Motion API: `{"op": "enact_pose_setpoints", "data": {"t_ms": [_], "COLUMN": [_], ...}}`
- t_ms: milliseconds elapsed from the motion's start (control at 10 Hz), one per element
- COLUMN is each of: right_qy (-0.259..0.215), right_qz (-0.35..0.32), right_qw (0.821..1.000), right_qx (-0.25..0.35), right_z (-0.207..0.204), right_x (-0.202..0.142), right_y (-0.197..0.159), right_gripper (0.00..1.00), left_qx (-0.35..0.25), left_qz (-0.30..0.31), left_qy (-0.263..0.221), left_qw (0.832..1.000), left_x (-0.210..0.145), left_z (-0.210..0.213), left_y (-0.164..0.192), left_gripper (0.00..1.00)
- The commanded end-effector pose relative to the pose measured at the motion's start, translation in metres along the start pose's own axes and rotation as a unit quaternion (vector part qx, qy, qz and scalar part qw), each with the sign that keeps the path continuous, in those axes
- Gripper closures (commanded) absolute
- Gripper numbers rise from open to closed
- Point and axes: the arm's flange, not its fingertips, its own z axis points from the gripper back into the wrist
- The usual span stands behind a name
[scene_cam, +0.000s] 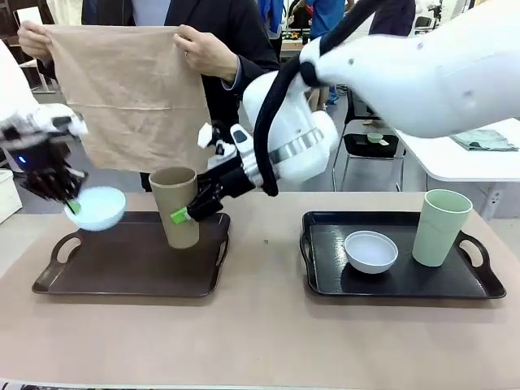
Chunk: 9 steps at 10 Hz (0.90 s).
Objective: Set up a tray with a mat and arrange the tableware.
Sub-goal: Pick up the Picnic Bowl and Reusable plastic cup from the Handle tray in front of the human's position and hold them in the air, then place the Picnic Bowl and Reusable plastic cup back onto the Handle tray in front of the human's position.
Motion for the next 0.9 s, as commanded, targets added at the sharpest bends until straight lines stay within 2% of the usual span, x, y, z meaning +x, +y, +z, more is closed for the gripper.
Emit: {"op": "enact_pose_setpoints", "data": {"t_ms": [0, 100, 200, 300, 400, 800], "right_qy": [-0.004, 0.002, 0.008, 0.002, -0.007, -0.007], "right_qz": [0.022, 0.048, 0.059, 0.019, 0.056, 0.056], "right_qw": [1.0, 0.998, 0.998, 0.999, 0.998, 0.998], "right_qx": [-0.015, -0.028, -0.032, -0.026, -0.03, -0.03], "right_z": [0.041, 0.053, 0.057, 0.059, 0.055, 0.055], "right_x": [0.056, 0.084, 0.098, 0.088, 0.107, 0.107], "right_y": [0.046, 0.06, 0.068, 0.054, 0.063, 0.063], "right_gripper": [0.21, 0.21, 0.21, 0.21, 0.21, 0.21], "left_qx": [-0.01, -0.001, 0.009, -0.005, -0.005, -0.005], "left_qz": [-0.017, -0.012, 0.002, -0.01, -0.01, -0.01], "left_qy": [-0.026, -0.033, -0.03, -0.034, -0.034, -0.034], "left_qw": [0.999, 0.999, 1.0, 0.999, 0.999, 0.999], "left_x": [-0.021, -0.02, -0.022, -0.031, -0.031, -0.031], "left_z": [0.072, 0.089, 0.096, 0.091, 0.091, 0.091], "left_y": [-0.002, -0.006, -0.008, -0.008, -0.008, -0.008], "left_gripper": [1.0, 1.0, 1.0, 1.0, 1.0, 1.0]}}
